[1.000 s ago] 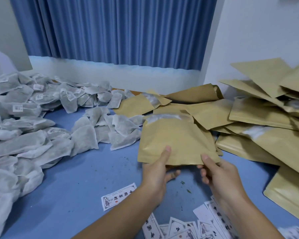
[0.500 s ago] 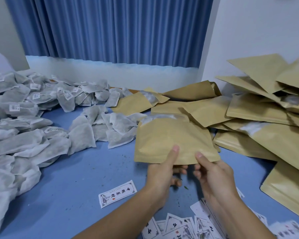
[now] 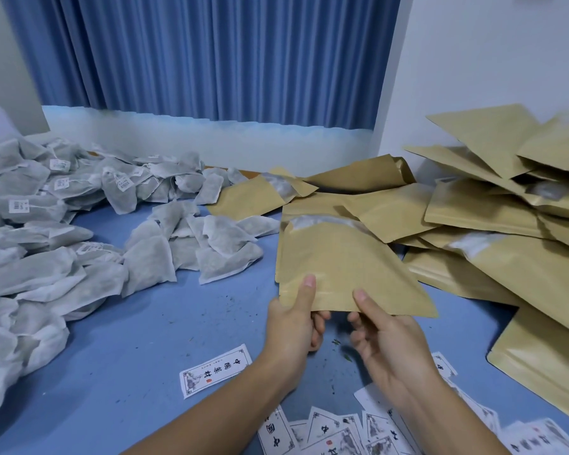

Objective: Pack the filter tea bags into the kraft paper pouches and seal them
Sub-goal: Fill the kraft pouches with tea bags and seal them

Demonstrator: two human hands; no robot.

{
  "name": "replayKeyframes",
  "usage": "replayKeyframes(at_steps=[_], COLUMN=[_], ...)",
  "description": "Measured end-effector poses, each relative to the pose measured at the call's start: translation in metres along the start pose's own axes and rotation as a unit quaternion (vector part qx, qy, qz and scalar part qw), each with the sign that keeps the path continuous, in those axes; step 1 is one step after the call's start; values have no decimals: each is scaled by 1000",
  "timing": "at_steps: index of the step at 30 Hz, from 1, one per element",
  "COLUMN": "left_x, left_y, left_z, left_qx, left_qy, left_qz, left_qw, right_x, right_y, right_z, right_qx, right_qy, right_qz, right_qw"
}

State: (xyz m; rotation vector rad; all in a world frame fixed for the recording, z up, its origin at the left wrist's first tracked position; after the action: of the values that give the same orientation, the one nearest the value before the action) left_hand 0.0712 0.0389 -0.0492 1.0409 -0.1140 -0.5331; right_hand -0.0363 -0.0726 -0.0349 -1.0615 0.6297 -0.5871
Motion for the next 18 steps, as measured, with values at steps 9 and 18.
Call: replayKeyframes(at_steps=[9,18], left_x=[-5,-9], left_y=[1,15], left_z=[4,6], left_qx=[18,23], left_qy=[-20,3], left_qz=[-18,64], left_qw=[999,998], right_x=[0,-1], right_y=[-6,-23], right_z=[-1,-8], right_qx=[-27,-23], right_qy=[-6,35], right_qz=[-5,-81], right_qw=[1000,996])
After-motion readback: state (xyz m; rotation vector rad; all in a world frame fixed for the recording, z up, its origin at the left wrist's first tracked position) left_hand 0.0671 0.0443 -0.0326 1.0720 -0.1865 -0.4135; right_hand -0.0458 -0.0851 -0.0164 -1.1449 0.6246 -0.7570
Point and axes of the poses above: each hand's wrist, its own x-axis towards the middle knuckle, its own z-axis out of the palm, y = z × x, the point moved 10 cm from there along x, towards the middle knuckle, and after that the axes turned 9 degrees about -x, right-handed, at the moved point
